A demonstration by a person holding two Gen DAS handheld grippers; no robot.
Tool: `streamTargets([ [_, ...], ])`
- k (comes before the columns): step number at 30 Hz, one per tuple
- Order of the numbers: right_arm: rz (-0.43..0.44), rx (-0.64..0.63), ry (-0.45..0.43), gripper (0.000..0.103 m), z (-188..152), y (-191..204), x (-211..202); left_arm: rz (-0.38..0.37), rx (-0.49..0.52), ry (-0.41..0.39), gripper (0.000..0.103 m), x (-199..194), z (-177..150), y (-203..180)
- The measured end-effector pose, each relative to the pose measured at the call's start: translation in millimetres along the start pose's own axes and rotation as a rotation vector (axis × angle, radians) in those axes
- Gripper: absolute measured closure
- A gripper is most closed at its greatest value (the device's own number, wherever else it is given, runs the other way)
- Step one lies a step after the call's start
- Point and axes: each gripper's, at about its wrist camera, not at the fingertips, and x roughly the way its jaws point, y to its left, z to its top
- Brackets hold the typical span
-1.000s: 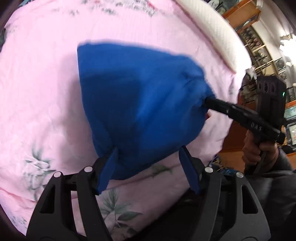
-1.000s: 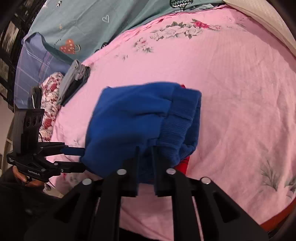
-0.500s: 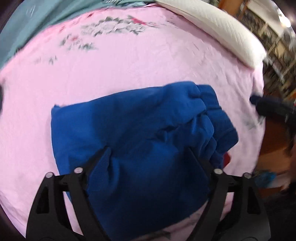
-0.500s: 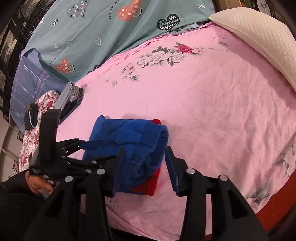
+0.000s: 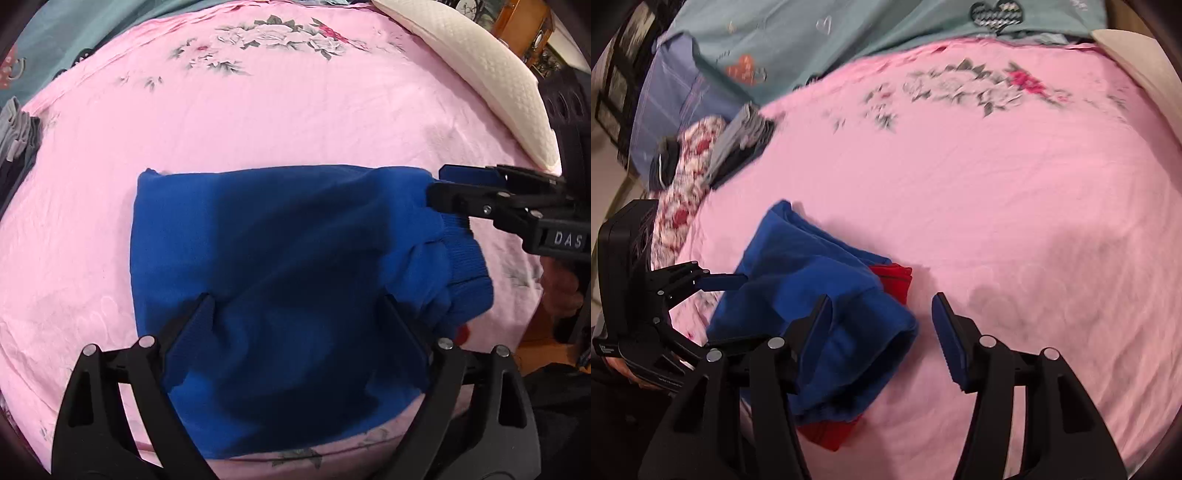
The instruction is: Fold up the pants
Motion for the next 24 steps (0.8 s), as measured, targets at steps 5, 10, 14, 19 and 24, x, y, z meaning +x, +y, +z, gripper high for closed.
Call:
streamTargets([
  [5, 0.078, -0.047, 0.057, 0.043, 10, -7, 17, 0.013, -0.020, 0.006, 0.008, 3, 4, -2],
  [10, 0.180, 0.018, 0.111, 0.042, 15, -22, 30, 0.018, -0.036, 0.014, 0.008, 2, 5, -1],
  [14, 0.245, 0.047, 0.126, 0.042, 16, -25, 34, 0.018, -0.035, 0.018, 0.008, 3, 5, -1],
  [19, 0.282, 0.063, 0.137, 0.042, 18, -22, 38, 0.019, -0.027, 0.024, 0.008, 5, 6, 0],
  [24, 0.278, 0.060, 0.146, 0.042, 17, -23, 40, 0.020, -0.027, 0.026, 0.008, 6, 6, -1],
])
